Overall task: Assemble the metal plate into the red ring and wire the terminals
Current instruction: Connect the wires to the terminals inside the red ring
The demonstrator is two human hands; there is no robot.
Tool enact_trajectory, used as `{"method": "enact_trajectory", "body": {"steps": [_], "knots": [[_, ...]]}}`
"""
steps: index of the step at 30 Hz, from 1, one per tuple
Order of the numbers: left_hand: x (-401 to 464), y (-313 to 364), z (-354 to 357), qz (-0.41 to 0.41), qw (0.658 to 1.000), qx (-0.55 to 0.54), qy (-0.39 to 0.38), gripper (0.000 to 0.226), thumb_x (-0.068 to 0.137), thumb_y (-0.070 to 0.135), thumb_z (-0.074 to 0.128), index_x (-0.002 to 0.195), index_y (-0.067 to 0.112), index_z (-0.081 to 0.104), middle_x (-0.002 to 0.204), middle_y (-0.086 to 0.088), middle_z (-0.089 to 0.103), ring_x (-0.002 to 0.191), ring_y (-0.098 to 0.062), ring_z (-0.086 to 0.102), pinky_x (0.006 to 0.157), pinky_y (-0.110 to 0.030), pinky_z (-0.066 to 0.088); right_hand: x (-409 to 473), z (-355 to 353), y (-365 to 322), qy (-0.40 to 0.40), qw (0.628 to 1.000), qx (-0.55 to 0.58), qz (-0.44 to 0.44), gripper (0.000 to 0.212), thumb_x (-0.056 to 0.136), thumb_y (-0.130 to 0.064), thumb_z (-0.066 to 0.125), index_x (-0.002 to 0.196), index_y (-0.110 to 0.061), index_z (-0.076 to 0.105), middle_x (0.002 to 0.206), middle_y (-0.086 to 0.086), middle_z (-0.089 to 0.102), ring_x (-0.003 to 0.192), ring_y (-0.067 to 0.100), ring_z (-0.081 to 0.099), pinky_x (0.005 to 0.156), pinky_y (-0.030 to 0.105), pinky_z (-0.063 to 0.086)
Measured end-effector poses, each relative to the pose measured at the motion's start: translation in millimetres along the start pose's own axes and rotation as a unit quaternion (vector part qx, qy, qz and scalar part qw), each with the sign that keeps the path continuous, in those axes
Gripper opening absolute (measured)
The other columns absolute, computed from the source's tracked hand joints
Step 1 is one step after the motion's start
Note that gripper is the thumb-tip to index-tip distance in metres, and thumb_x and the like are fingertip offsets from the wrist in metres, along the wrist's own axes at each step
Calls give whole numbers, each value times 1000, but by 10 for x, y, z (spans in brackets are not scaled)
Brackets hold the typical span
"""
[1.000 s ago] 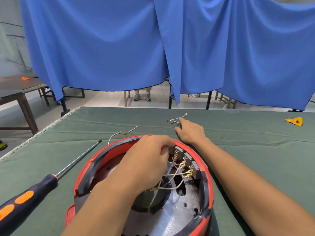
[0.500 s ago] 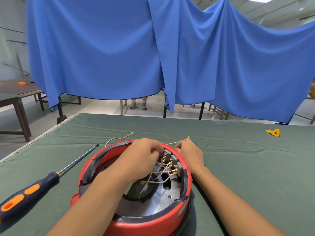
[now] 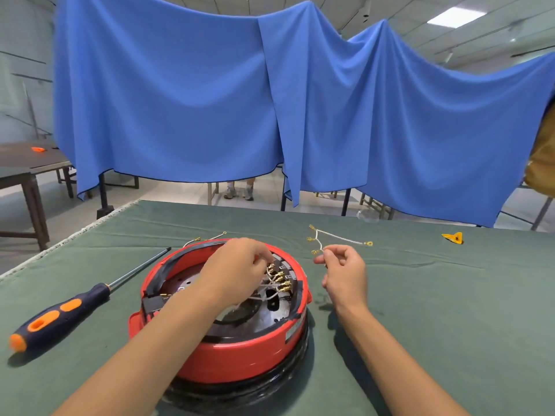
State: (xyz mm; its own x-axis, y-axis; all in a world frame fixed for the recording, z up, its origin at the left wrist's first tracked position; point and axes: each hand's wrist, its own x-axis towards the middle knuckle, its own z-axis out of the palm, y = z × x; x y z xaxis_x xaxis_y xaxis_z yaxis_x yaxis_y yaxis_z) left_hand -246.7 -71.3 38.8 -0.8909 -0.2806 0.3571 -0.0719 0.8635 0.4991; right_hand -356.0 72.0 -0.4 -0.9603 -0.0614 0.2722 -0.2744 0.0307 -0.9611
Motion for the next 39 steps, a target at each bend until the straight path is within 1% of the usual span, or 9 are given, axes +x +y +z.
{"method": "enact_trajectory", "body": {"steps": [4, 10, 16, 22, 26, 30, 32, 35, 39], "knots": [[23, 49, -88, 4, 977, -144, 159, 21, 91, 13, 51, 93, 17, 72, 85, 8, 71, 83, -8, 65, 80, -32, 52, -51, 77, -415, -81, 994, 78, -2, 12, 94, -7, 53, 85, -10, 59, 69, 0, 70, 31, 6, 35, 34, 17, 32], [42, 45, -147, -70, 922, -344, 164, 22, 95, 23, 55, 81, 12, 69, 71, 1, 70, 54, -11, 61, 58, -35, 53, -283, 260, -615, -183, 979, 84, -41, 7, 91, -5, 58, 85, -6, 62, 70, 2, 73, 28, 10, 39, 33, 16, 34], [75, -44, -150, -81, 906, -368, 191, 23, 93, 15, 58, 72, 12, 67, 58, 2, 68, 41, -8, 57, 40, -21, 48, -354, 297, -619, -247, 968, 24, -24, 6, 91, -8, 59, 86, -8, 63, 77, 3, 74, 32, 15, 53, 35, 21, 41], [106, -115, -115, -105, 917, -322, 210, 29, 95, 15, 54, 67, 17, 63, 54, 4, 60, 38, -3, 54, 42, -24, 50, -274, 169, -784, -174, 982, -2, -67, 7, 88, -10, 60, 83, -10, 64, 71, -3, 73, 29, 13, 47, 33, 19, 37], [92, -87, -112, -82, 934, -322, 132, 30, 96, 12, 52, 67, 13, 63, 52, 3, 55, 36, -4, 52, 39, -19, 44, -234, 138, -772, -48, 985, -77, -145, 8, 83, -21, 63, 89, -25, 61, 70, -8, 66, 60, 5, 57, 57, 27, 44], [76, -28, -80, -53, 949, -308, 38, 32, 95, 15, 54, 65, 15, 62, 53, 2, 51, 39, -9, 50, 42, -23, 42, -234, 199, -685, -93, 986, -103, -97, 8, 83, -29, 66, 89, -23, 65, 82, -12, 63, 78, 3, 58, 66, 24, 43], [65, -14, -77, -42, 950, -307, 19, 35, 95, 15, 55, 61, 18, 61, 51, 4, 50, 38, -8, 48, 43, -22, 40, -224, 214, -667, -149, 982, -100, -62, 9, 84, -26, 67, 84, -18, 68, 77, -7, 67, 71, 5, 60, 61, 22, 44], [56, -15, -90, -39, 950, -308, 16, 31, 94, 15, 56, 65, 15, 65, 46, 8, 48, 37, -5, 45, 41, -18, 38, -251, 221, -639, -217, 970, -100, -37, 10, 84, -18, 68, 76, -13, 69, 57, -7, 64, 43, -2, 52, 43, 11, 36], [72, -31, -103, -80, 937, -335, 56, 24, 96, 17, 54, 77, 12, 68, 48, 5, 54, 38, -5, 47, 41, -21, 41, -276, 262, -579, -216, 973, -75, -13, 12, 88, -10, 63, 76, -8, 66, 55, 1, 61, 34, 1, 43, 35, 14, 32]]}}
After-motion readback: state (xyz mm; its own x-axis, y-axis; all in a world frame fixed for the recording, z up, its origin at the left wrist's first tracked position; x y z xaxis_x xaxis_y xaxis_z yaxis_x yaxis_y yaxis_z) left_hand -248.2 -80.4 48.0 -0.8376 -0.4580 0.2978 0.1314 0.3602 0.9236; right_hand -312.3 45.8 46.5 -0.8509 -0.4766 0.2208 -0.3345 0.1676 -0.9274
